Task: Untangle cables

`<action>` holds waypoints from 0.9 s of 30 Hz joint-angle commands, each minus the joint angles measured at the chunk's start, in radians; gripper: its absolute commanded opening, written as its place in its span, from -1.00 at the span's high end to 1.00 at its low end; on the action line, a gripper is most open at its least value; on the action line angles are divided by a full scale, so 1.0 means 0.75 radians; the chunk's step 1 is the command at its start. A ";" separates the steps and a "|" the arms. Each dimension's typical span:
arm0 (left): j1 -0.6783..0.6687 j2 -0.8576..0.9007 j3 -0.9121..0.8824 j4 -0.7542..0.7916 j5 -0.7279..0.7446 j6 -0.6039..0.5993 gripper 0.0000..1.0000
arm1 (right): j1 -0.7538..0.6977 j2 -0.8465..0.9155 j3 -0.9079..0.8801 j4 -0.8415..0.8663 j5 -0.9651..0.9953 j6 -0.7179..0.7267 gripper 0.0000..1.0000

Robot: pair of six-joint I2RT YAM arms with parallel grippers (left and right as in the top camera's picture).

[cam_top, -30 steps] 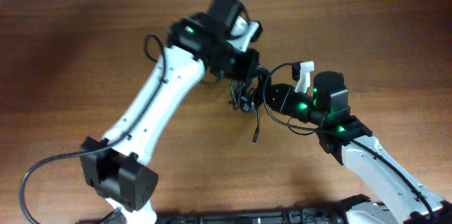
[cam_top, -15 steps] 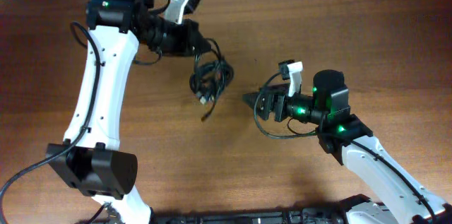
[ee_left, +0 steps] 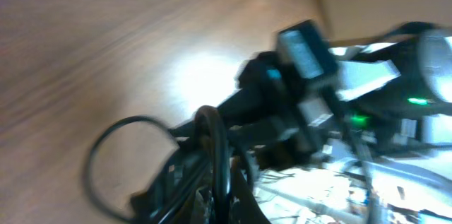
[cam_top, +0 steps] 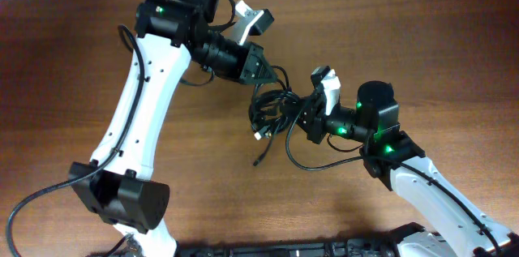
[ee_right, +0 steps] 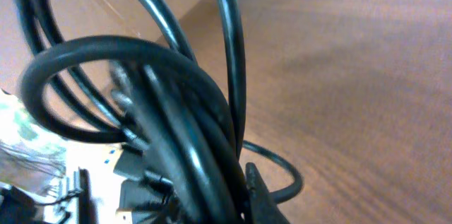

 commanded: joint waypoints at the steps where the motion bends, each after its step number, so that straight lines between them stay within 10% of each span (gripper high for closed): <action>1: 0.003 -0.036 0.023 0.014 -0.196 0.010 0.88 | 0.008 -0.003 0.003 -0.034 -0.006 0.351 0.92; 10: -0.076 -0.036 0.022 0.066 -0.331 0.346 -0.74 | 0.008 -0.003 0.003 -0.121 0.004 0.617 0.92; 17: -0.343 0.105 0.019 0.159 -0.875 0.309 -0.57 | 0.008 -0.003 0.003 -0.135 -0.036 0.687 0.92; 21: -0.351 0.186 0.019 0.178 -1.360 0.103 -0.07 | 0.008 -0.003 0.003 -0.143 -0.042 0.687 0.92; 27: -0.340 0.187 0.019 0.175 -1.367 0.065 -0.58 | 0.008 -0.003 0.003 -0.164 -0.076 0.638 0.92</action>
